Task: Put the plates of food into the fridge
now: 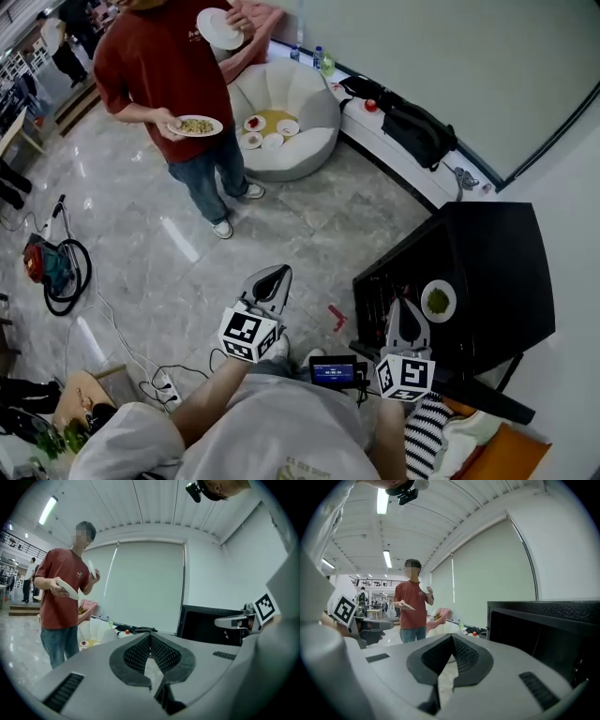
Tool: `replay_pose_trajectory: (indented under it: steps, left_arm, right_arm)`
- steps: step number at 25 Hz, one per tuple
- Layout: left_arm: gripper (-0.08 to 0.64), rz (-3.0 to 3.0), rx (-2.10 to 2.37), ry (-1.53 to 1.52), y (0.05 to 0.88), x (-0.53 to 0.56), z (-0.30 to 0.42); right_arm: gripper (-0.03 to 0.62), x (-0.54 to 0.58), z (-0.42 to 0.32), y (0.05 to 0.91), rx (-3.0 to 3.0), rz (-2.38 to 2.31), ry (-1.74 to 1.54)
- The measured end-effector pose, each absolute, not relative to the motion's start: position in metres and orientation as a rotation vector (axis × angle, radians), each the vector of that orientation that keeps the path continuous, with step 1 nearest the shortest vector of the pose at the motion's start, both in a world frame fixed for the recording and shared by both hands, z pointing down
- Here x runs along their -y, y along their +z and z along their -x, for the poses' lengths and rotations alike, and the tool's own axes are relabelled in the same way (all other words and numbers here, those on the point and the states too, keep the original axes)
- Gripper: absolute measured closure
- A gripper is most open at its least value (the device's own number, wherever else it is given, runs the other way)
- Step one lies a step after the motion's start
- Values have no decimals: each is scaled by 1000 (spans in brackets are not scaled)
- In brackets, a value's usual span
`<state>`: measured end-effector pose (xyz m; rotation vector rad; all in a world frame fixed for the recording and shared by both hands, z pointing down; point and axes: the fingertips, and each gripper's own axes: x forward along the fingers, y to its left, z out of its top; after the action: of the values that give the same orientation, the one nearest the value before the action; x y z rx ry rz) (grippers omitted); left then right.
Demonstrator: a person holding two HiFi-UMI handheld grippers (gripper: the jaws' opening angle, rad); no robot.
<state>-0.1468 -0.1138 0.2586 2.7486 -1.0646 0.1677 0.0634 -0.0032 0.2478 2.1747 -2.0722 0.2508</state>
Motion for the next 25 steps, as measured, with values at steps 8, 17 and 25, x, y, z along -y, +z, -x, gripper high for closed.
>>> replay_pose_trajectory:
  steps: [8, 17, 25]
  left_arm:
    - [554, -2783, 1029, 71, 230, 112, 138]
    - [554, -2797, 1009, -1, 210, 111, 135]
    - [554, -2813, 975, 1, 207, 113, 127]
  right_arm:
    - [583, 1, -51, 230, 2095, -2207, 225]
    - [583, 6, -46, 215, 2129, -2239, 192]
    - [583, 7, -42, 215, 2107, -2259, 187]
